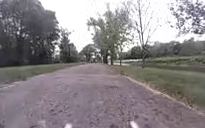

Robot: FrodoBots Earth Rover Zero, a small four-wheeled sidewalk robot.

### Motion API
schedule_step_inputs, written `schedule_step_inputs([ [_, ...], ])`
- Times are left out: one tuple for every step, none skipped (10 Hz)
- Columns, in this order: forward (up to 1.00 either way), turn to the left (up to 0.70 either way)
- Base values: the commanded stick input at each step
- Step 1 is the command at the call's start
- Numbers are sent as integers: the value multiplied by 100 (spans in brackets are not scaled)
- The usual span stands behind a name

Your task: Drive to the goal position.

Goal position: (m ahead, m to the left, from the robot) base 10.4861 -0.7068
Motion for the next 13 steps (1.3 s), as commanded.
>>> schedule_step_inputs([
  [70,0],
  [70,0],
  [70,0],
  [70,0],
  [70,0],
  [70,0],
  [70,0],
  [70,0],
  [70,0],
  [70,0],
  [70,0],
  [70,0],
  [70,0],
])
